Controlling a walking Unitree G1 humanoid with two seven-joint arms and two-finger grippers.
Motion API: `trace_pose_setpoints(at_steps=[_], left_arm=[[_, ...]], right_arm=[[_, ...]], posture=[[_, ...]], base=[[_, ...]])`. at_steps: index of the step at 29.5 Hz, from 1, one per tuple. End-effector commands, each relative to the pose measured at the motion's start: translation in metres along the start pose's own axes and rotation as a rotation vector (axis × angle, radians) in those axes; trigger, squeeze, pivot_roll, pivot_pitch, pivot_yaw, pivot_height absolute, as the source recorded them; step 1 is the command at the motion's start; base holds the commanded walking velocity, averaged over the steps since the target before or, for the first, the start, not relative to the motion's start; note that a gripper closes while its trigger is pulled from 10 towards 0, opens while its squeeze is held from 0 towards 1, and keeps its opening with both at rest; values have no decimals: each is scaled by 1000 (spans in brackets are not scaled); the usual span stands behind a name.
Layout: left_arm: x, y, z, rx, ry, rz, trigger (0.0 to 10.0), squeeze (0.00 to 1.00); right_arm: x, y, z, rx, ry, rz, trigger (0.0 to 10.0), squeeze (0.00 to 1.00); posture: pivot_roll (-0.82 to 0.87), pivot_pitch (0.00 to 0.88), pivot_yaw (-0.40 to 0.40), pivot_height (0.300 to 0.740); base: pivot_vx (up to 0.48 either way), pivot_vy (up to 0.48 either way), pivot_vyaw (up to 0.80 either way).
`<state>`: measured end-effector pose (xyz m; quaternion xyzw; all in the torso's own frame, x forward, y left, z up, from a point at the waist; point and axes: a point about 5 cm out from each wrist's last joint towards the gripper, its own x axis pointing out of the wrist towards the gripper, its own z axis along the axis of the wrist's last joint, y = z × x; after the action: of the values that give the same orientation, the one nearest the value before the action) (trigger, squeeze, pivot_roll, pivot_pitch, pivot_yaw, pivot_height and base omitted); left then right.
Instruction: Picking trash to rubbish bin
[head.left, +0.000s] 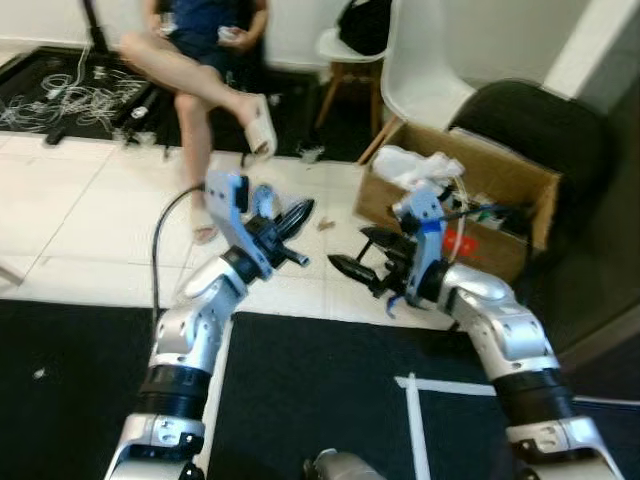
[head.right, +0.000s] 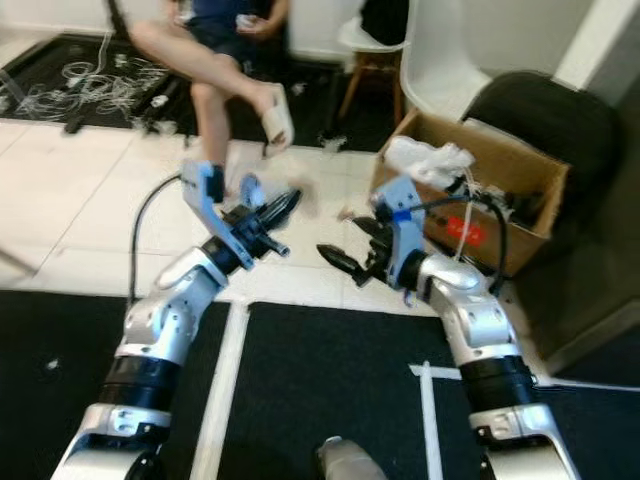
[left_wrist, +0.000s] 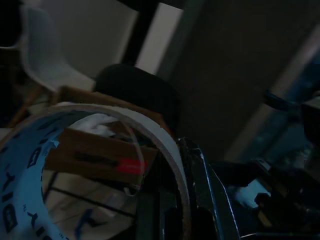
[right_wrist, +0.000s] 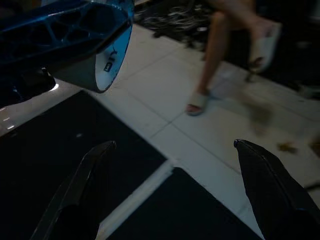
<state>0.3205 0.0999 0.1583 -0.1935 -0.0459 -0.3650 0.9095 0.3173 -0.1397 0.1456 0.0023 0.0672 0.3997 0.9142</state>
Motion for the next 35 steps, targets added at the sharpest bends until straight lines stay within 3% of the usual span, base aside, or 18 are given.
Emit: trace_pose_setpoints(at_steps=[1, 35], left_arm=[[0, 0, 1, -3, -4, 1, 10000, 0], [-2, -1, 3, 8, -28, -12, 10000, 0]], right_arm=[[0, 2, -3, 17, 12, 7, 10000, 0], [0, 2, -2, 7, 2, 8, 10000, 0]], posture=[[-53, 0, -45, 740], [-52, 0, -46, 740]], base=[[0, 0, -788], [0, 0, -787]])
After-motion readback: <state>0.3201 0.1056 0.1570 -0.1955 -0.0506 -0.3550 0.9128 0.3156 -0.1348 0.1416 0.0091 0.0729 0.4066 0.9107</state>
